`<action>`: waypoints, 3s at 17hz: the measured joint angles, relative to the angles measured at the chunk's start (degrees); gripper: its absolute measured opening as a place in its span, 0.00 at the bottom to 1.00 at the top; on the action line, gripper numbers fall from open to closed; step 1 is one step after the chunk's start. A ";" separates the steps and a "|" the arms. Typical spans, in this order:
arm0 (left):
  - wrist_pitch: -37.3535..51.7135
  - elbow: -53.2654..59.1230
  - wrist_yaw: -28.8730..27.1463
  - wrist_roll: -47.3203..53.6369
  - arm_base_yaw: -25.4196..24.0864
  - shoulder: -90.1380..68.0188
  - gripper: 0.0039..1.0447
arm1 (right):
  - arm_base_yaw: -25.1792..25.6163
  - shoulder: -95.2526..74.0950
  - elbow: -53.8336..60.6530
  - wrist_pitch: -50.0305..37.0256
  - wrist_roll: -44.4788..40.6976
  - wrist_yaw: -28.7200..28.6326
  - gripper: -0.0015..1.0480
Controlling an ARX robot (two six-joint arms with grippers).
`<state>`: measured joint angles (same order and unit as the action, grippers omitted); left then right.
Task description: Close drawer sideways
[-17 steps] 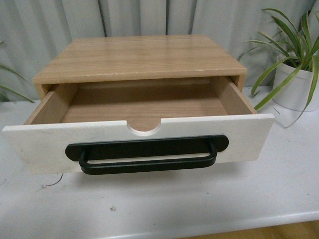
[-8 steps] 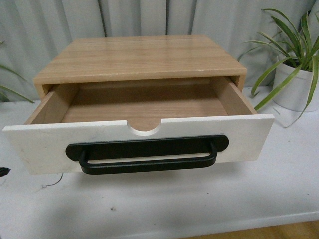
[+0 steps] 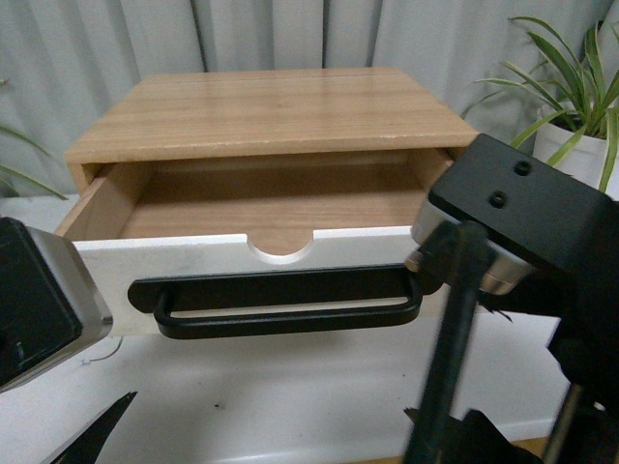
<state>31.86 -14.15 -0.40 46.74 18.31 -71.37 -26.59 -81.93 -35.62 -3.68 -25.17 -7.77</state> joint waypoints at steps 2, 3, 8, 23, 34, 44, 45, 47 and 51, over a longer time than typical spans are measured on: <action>3.76 -0.44 0.22 0.46 -0.31 -5.18 0.94 | 0.42 -4.44 -3.58 -1.62 -0.48 -0.13 0.94; 5.14 -1.36 -0.39 1.49 -0.37 -7.82 0.94 | 0.85 -6.16 -4.94 -2.40 -0.68 -0.11 0.94; 8.83 -10.29 -1.38 2.19 -1.64 -17.70 0.94 | 3.65 -14.36 -12.66 -5.35 -2.99 0.79 0.94; 7.82 -16.98 -2.14 -0.17 -3.32 -21.38 0.94 | 7.67 -17.25 -17.25 -10.23 -0.90 1.29 0.93; -38.18 6.19 5.31 -42.80 -25.16 59.56 0.94 | 13.75 49.94 22.84 0.57 23.34 14.12 0.93; -31.65 12.52 0.22 -47.56 -18.49 70.27 0.25 | 19.26 60.11 32.28 -14.47 25.35 15.17 0.31; -32.26 13.46 0.44 -47.54 -18.43 70.79 0.16 | 20.02 61.16 32.63 -13.53 25.35 14.23 0.22; -31.56 13.46 0.26 -47.43 -18.23 70.88 0.02 | 27.15 64.24 33.14 -11.58 25.09 8.87 0.02; -32.09 13.46 0.37 -47.39 -18.29 70.88 0.01 | 26.60 67.08 34.93 -10.75 25.22 7.80 0.02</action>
<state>-0.23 -0.69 -0.03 -0.64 0.01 -0.49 0.01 -14.85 -0.69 -14.44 0.05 0.03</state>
